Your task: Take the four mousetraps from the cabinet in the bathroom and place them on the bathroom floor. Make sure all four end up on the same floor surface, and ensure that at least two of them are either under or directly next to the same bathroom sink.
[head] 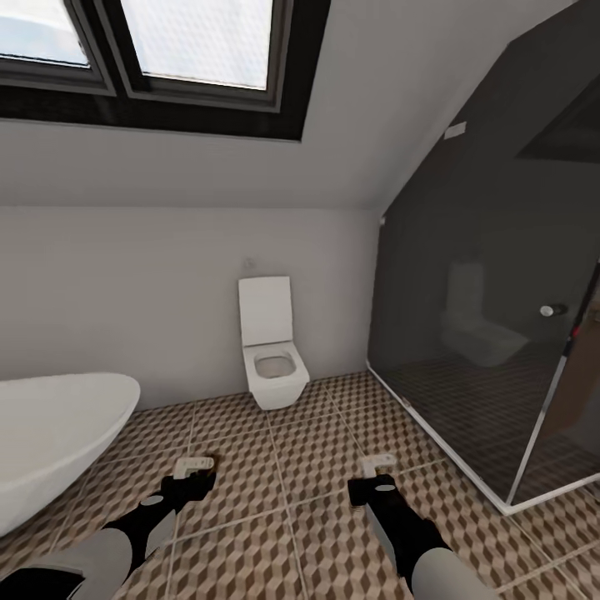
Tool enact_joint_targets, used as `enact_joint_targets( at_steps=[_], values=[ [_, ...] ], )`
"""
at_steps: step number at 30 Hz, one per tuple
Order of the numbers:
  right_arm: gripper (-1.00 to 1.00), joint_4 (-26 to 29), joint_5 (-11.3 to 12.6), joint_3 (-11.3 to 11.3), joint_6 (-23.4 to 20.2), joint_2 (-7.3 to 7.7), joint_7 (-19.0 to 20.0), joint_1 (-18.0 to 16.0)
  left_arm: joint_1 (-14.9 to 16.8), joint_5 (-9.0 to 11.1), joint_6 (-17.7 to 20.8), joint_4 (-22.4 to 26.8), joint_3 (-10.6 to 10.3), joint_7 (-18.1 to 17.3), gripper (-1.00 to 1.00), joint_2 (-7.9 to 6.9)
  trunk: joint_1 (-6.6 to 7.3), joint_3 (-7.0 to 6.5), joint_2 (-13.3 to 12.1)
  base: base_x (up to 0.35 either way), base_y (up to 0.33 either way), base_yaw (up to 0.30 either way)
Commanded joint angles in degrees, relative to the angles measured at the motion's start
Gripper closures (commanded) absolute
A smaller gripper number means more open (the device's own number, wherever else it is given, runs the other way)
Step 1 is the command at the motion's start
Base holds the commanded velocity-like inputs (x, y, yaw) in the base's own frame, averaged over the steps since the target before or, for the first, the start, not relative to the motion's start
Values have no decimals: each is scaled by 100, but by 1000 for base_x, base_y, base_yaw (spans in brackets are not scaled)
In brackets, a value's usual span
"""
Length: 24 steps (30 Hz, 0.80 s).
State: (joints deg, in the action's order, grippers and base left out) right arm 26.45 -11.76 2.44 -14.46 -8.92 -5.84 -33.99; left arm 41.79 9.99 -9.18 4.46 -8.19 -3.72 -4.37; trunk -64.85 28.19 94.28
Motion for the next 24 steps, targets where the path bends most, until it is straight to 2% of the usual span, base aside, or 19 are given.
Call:
enact_joint_targets(
  at_steps=[1,5,9,10,12,14,19,24],
  values=[
    [100,10,-47,28,-25,16,7,-2,5,49,-19,-7,-47,-3,100,-2,-3,7,3,311,0,5],
    [100,-11,-23,40,150,206,10,-2,5,53,0,-8,-45,-7,100,-3,-3,7,3,318,0,2],
    [100,-302,-9,68,683,523,3,-2,5,55,46,-13,-48,-12,100,-4,-3,7,3,321,0,1],
    [100,-452,-7,110,846,657,0,1,5,55,53,-14,-47,-12,100,-5,-3,7,3,322,0,0],
    [100,-600,22,208,1015,806,-2,4,5,55,59,-15,-49,-12,100,-6,-3,7,3,322,0,0],
    [100,-685,241,436,1193,946,-35,6,5,56,62,-15,-51,-14,100,-10,-3,7,3,323,0,0],
    [100,-657,434,550,1523,987,-72,7,5,53,57,-15,-51,-14,100,-13,-3,7,3,323,0,0],
    [100,-651,466,568,1624,1001,-80,7,5,48,56,-11,-51,-11,100,-18,-3,7,3,323,0,0]
  ],
)
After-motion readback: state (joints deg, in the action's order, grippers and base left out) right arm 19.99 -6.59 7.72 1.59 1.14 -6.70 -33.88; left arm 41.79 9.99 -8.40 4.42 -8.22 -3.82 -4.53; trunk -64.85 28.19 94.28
